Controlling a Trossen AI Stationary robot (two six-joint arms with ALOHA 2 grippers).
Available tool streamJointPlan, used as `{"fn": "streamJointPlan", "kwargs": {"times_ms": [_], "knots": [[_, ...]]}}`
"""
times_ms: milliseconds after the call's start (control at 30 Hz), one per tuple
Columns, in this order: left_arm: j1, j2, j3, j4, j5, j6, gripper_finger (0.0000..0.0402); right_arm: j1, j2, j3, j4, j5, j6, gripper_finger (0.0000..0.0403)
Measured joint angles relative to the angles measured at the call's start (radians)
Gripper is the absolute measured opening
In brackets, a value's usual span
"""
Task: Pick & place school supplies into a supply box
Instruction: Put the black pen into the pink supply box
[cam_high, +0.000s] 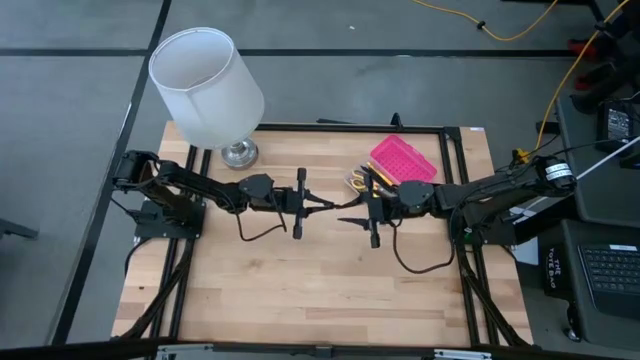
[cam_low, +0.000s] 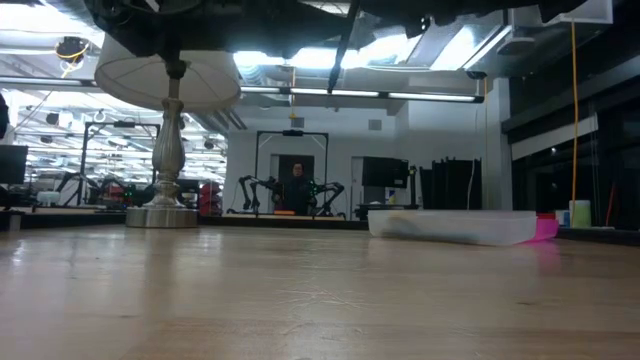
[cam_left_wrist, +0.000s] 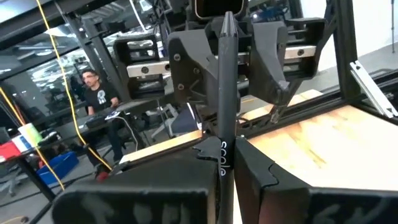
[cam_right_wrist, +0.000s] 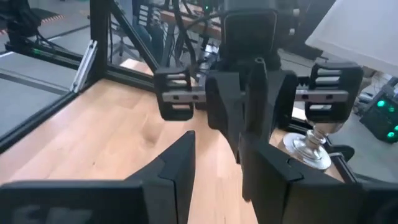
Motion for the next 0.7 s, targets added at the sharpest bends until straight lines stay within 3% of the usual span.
{"fn": "streamJointPlan", "kwargs": {"times_ms": [500,700], "knots": [[-0.006,0.0,0.0,0.005,-0.002,0.047,0.0013,0.0,0.0,0.0,0.007,-0.002,0.0,0.0129],[-0.007,0.001,0.0,0.04,0.07,0.057,0.0013,-0.001,0.0,0.0,-0.036,0.006,0.002,0.0129]]}}
